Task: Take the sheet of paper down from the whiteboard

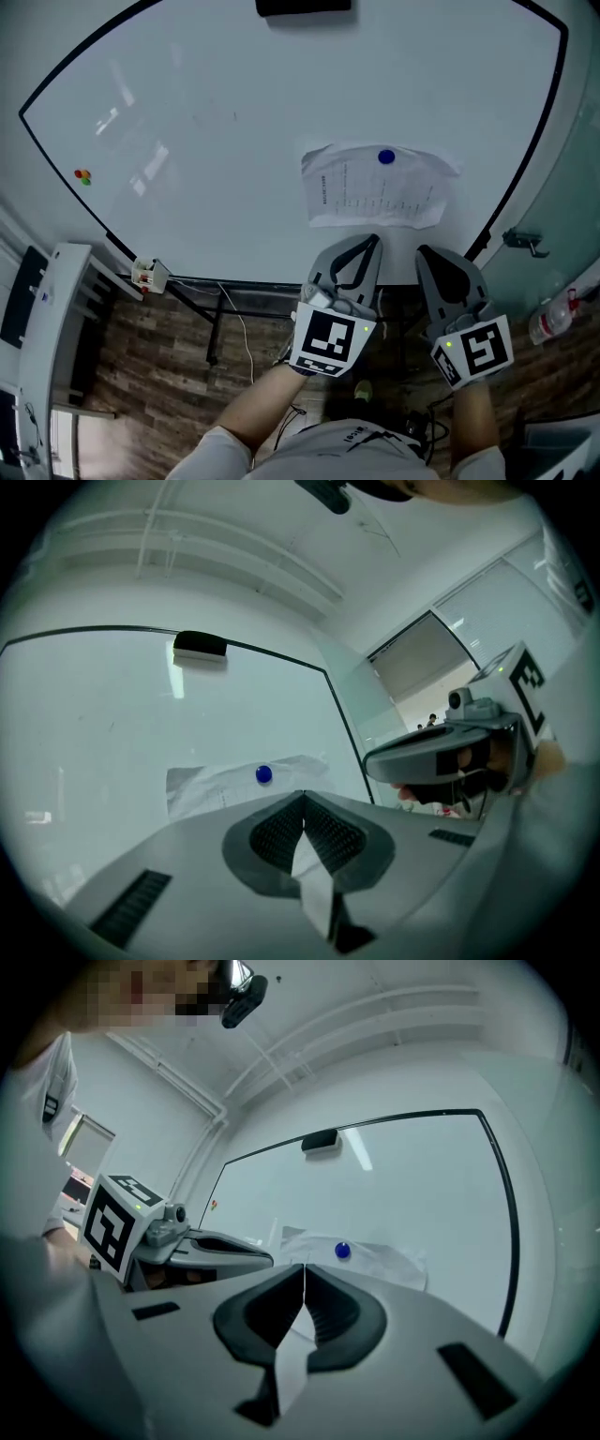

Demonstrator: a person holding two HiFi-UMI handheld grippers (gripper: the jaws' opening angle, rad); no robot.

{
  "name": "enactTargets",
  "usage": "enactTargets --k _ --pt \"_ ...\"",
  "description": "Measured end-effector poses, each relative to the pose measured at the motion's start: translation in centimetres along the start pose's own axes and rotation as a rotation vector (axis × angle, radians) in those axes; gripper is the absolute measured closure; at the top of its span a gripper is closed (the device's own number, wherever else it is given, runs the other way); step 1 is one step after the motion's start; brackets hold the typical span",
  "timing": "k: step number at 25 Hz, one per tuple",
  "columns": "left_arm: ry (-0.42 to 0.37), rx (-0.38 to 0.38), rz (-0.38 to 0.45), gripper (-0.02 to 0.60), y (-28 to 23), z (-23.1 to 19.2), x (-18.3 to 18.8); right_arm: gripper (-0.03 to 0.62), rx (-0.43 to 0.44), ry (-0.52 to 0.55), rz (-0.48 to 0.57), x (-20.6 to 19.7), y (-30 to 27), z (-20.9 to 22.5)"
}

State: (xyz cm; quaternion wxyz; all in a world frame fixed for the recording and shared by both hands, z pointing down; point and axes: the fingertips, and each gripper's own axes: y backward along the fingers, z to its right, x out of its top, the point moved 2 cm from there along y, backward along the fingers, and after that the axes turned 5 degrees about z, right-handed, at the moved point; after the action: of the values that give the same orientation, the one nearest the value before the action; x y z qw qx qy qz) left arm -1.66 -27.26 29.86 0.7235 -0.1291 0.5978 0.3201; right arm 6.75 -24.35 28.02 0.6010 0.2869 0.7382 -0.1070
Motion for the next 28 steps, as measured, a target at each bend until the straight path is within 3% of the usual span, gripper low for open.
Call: enactTargets --k 4,7,14,17,21,28 --pt "-0.088 0.074 0.012 0.568 -3.4 -2.3 0.6 0.58 0.039 0.109 0.025 0.5 -2.8 3.2" --pt "-0.154 0.12 0.009 0.566 -5.7 -3.3 0.7 0.58 0.081 0.124 0.031 0.6 -4.6 4.9" --pt "-0.266 0.203 -0.001 0.565 -8.9 -3.8 0.3 0.579 0.151 0.341 0.021 0.7 -7.5 8.0" --pt "-0.293 0.228 0.011 0.553 -9.8 -4.2 0.3 0.576 0.176 0.458 -0.014 0.9 -8.2 8.2" --pt "-0.358 0.244 0.017 0.464 -11.0 -4.5 0.2 0.531 0.175 0.525 -0.044 1.5 -8.9 8.5" --pt "-0.417 0.267 0.025 0.449 -12.6 -4.5 -0.6 0.511 0.162 0.633 -0.189 0.5 -10.4 10.1"
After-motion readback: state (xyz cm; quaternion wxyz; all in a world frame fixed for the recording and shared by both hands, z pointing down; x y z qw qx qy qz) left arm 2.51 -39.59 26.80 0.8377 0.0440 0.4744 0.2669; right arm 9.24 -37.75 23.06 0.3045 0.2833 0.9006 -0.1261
